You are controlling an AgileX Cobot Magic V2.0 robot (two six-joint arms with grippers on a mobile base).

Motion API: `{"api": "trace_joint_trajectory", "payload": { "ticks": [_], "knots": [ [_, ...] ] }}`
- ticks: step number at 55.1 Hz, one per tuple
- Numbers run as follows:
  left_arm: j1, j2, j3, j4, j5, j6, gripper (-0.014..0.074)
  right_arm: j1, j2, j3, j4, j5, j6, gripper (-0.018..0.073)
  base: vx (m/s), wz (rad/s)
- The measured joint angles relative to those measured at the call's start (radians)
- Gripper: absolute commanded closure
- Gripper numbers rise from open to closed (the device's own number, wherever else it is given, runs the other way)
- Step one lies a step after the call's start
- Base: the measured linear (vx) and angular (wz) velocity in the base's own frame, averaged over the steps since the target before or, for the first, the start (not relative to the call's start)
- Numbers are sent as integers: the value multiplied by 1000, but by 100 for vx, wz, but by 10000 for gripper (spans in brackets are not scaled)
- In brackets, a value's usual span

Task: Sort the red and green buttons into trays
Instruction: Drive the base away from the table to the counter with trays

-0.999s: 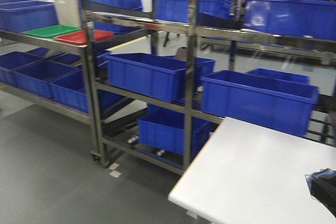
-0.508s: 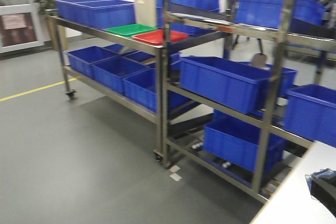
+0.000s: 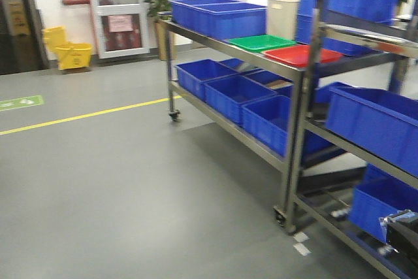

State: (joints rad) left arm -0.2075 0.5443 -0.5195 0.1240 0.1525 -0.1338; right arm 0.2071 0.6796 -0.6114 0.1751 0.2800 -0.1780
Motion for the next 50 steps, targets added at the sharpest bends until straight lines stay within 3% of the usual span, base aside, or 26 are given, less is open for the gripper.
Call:
{"api": "trace_joint_trajectory", "payload": {
  "ticks": [50],
  "knots": [
    [0, 0, 0, 0, 0, 0, 602, 0, 0, 0, 0, 0, 0, 568, 29, 39]
  ]
}}
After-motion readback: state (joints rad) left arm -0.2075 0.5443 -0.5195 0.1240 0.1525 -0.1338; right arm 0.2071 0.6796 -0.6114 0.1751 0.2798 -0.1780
